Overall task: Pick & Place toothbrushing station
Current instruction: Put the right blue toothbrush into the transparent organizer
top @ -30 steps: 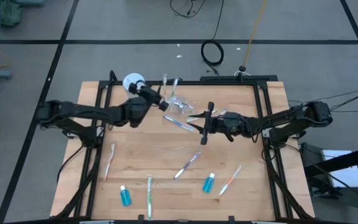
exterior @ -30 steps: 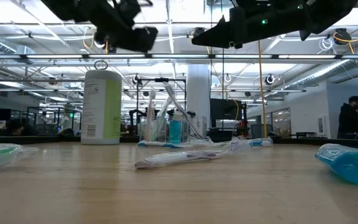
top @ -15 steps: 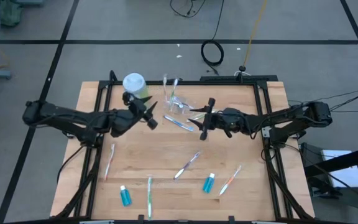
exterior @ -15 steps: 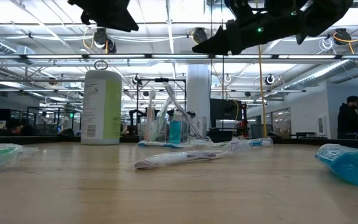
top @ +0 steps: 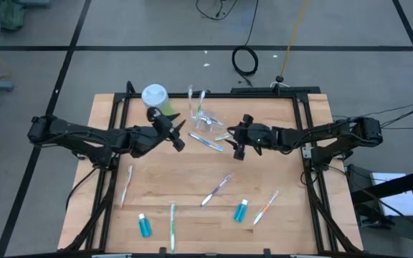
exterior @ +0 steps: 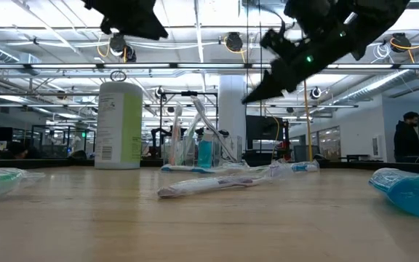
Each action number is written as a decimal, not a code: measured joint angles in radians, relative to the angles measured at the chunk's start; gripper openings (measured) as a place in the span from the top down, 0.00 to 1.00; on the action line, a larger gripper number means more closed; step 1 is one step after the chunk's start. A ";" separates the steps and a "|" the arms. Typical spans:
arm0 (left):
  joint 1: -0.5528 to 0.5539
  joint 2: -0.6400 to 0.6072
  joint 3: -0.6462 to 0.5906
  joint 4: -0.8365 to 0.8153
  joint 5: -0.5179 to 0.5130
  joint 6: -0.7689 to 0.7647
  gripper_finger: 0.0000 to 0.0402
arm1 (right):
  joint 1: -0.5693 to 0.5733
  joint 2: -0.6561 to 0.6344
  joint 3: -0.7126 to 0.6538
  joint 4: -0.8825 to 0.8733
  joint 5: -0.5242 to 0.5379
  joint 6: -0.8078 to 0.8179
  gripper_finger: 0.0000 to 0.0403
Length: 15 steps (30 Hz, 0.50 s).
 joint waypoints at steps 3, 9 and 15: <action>0.010 0.023 -0.001 0.003 0.075 -0.001 0.62 | -0.018 0.000 0.000 -0.132 0.001 0.062 0.47; 0.022 0.051 -0.001 0.000 0.126 -0.003 0.62 | -0.060 0.000 0.000 -0.232 0.002 0.186 0.48; 0.021 0.050 -0.001 0.003 0.128 -0.033 0.62 | -0.046 0.002 0.000 -0.267 -0.033 0.200 0.51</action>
